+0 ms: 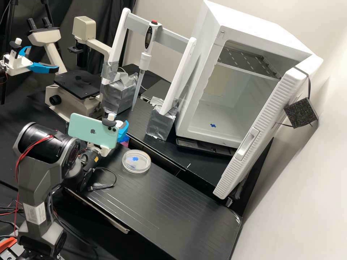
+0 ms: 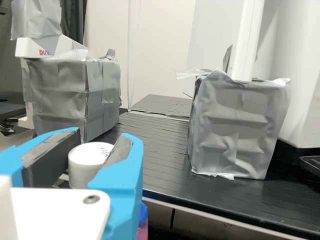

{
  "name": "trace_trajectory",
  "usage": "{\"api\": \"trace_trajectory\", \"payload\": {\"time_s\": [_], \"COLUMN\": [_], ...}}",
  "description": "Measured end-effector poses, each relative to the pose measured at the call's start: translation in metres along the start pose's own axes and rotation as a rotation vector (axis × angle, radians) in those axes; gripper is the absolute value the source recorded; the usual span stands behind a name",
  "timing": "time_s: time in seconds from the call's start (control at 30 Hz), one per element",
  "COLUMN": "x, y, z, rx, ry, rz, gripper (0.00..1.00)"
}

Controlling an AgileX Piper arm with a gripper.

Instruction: Close the bottle

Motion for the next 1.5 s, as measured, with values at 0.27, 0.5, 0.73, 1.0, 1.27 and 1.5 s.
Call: {"api": "trace_trajectory", "payload": {"time_s": [0.27, 0.5, 0.73, 1.0, 1.27, 1.5], "x": [0.000, 0.000, -0.004, -0.013, -0.018, -0.007], "y": [-0.001, -0.001, -0.003, 0.007, 0.020, 0.030], "z": [0.000, 0.000, 0.002, -0.005, -0.003, 0.004], "rx": [0.001, 0.001, 0.000, -0.001, -0.004, -0.011], "ry": [0.000, 0.000, -0.009, 0.021, 0.012, -0.015], "rz": [-0.002, -0.002, -0.013, 0.021, 0.079, 0.125], "gripper": [1.00, 1.00, 1.00, 1.00, 1.00, 1.00]}}
